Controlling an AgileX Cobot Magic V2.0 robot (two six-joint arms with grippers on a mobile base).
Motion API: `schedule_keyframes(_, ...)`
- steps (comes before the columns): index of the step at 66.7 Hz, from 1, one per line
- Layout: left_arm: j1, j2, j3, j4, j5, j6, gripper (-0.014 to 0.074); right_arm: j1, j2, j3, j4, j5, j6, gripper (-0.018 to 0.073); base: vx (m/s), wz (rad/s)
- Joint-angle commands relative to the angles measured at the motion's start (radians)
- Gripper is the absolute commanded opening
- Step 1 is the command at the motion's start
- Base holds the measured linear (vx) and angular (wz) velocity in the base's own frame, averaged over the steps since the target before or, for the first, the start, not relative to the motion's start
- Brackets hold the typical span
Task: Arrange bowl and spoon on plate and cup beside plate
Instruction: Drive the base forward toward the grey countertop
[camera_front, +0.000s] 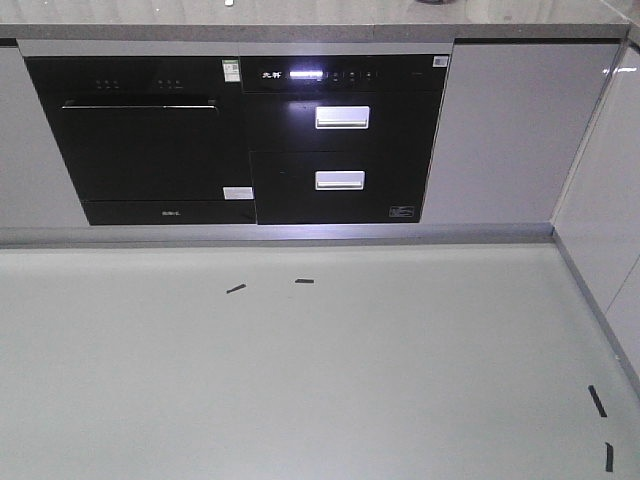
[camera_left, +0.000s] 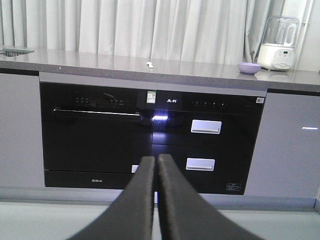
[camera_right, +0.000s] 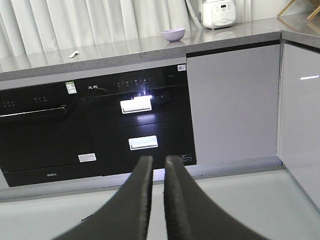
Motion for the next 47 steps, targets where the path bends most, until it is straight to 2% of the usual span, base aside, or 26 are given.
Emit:
schedule_keyframes(1, -0.002, -0.018, 0.030, -0.008, -0.074, -0.008, -0.0006, -0.003, -0.011, 0.017, -0.006, -0.073, -0.004, 0.0071, 0.13, -0.01)
schedule_keyframes(47, -0.002, -0.018, 0.030, -0.008, -0.074, -0.008, -0.0006, -0.003, -0.011, 0.017, -0.006, -0.073, -0.004, 0.0071, 0.12, 0.00)
